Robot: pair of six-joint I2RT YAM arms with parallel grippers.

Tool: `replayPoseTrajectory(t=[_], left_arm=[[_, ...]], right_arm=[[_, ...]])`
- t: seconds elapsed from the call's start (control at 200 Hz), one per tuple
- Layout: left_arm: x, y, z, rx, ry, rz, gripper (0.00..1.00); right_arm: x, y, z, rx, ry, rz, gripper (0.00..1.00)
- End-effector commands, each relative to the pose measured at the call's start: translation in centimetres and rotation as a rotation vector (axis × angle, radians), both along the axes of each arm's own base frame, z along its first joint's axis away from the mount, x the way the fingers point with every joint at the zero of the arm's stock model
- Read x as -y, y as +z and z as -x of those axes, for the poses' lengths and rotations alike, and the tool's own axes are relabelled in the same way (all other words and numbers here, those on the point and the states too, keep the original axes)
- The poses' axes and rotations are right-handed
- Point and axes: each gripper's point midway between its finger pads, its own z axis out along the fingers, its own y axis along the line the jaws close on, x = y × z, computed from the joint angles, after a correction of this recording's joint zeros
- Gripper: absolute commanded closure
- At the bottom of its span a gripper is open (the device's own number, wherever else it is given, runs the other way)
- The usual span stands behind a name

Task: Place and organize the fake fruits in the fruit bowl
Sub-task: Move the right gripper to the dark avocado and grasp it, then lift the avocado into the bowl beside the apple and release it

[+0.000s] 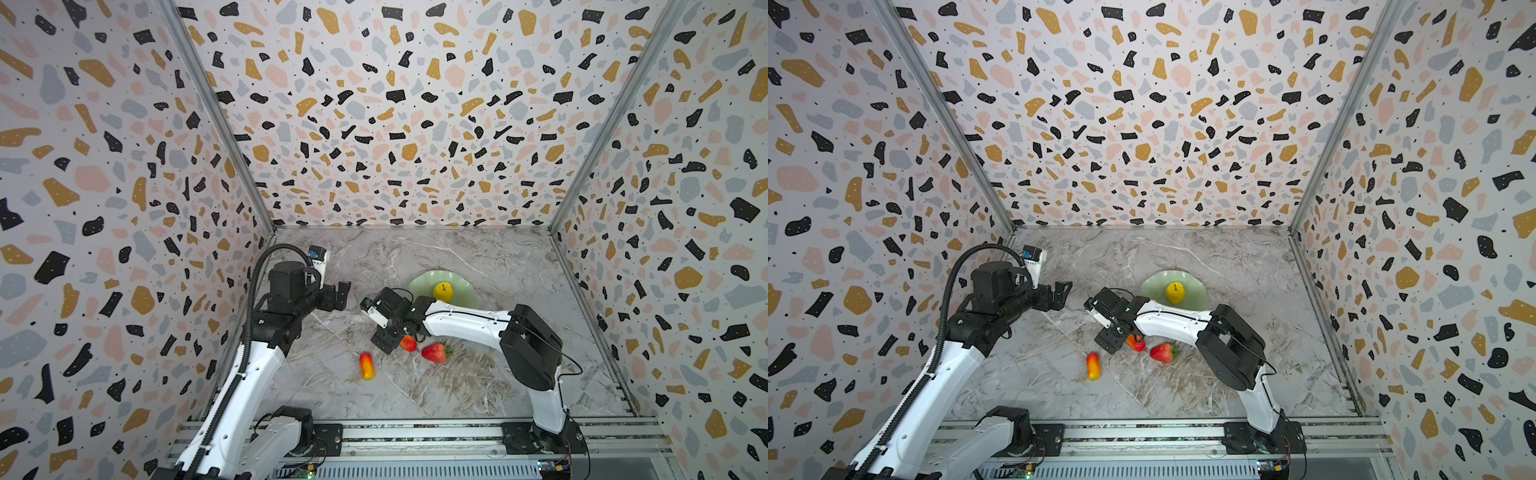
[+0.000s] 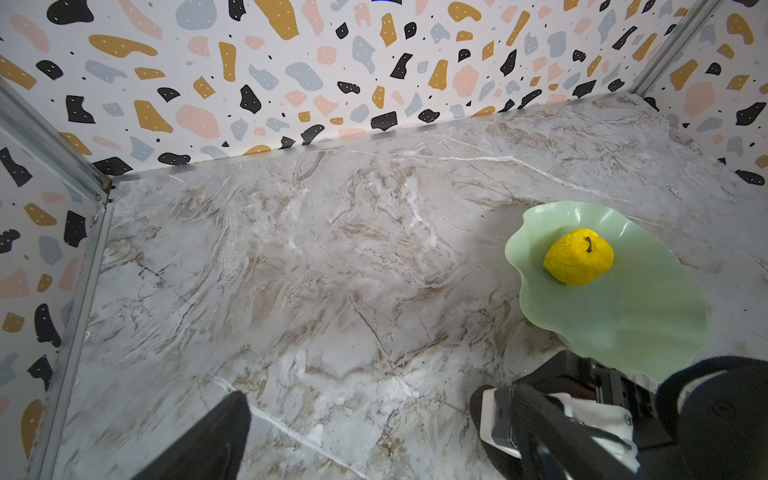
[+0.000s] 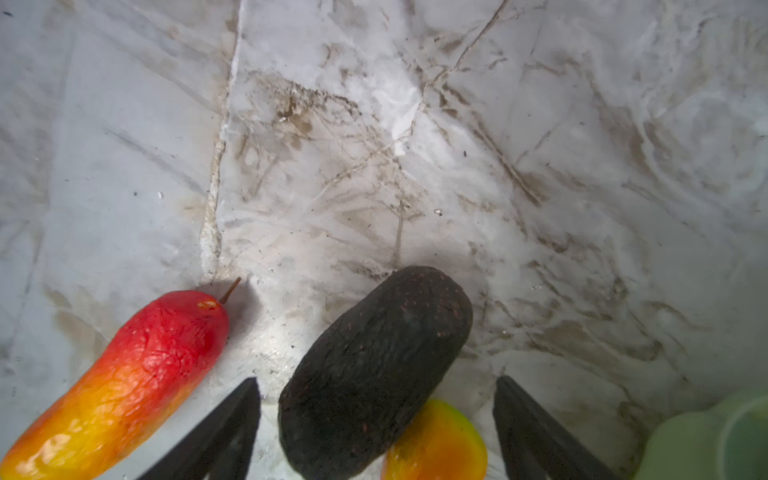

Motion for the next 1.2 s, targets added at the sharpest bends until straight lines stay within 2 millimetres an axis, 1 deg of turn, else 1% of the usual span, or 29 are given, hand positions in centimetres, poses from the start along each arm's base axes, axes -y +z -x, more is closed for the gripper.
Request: replayPoseTrajectory(t=[0.0, 0.295, 0.416, 0.491, 0.541, 0.621, 0.751, 0.891, 0.981, 1.106, 1.197], left_arm=[[0.0, 0.6, -0.1, 0.040, -0.004, 0.005, 0.01], [0.0, 0.7, -0.1, 0.041, -0.004, 0.004, 0.00], [0.0, 0.7, -0.1, 0.043, -0.003, 0.004, 0.00], [0.0, 0.7, -0.1, 0.041, -0.003, 0.005, 0.00], [0.0, 0.7, -0.1, 0.042, -0.003, 0.004, 0.01], [0.0, 0.7, -0.1, 0.041, -0.004, 0.003, 0.00], [0.0, 0.6, -0.1, 0.040, -0.003, 0.004, 0.00], [0.0, 0.6, -0.1, 0.040, -0.003, 0.003, 0.00], [0.0, 0.7, -0.1, 0.041, -0.004, 0.005, 0.00], [0.0, 0.6, -0.1, 0.041, -0.003, 0.004, 0.00], [0.0, 0.6, -0.1, 0.040, -0.003, 0.005, 0.01]], right_arm=[[-1.1, 0.8, -0.1, -0.014, -0.001, -0.042, 0.19], [-1.2, -0.4, 0.3, -0.047, 0.010, -0.034, 0.33], [-1.3, -0.2, 0.3, -0.044, 0.011, -0.043, 0.42], [-1.4, 0.4, 0.2, -0.038, 0.012, -0.053, 0.49], [-1.5, 0.7, 0.2, -0.033, 0.014, -0.058, 0.50], [-1.5, 1.2, 0.1, -0.024, 0.016, -0.064, 0.59], [-1.4, 2.5, 0.1, -0.006, 0.018, -0.078, 0.70], [-1.1, 4.2, -0.2, 0.026, 0.014, -0.097, 0.72], [-0.5, 6.1, -1.0, 0.061, -0.006, -0.118, 0.73], [1.5, 8.4, -2.7, 0.112, -0.059, -0.143, 0.74], [3.7, 9.5, -4.3, 0.148, -0.118, -0.151, 0.75]])
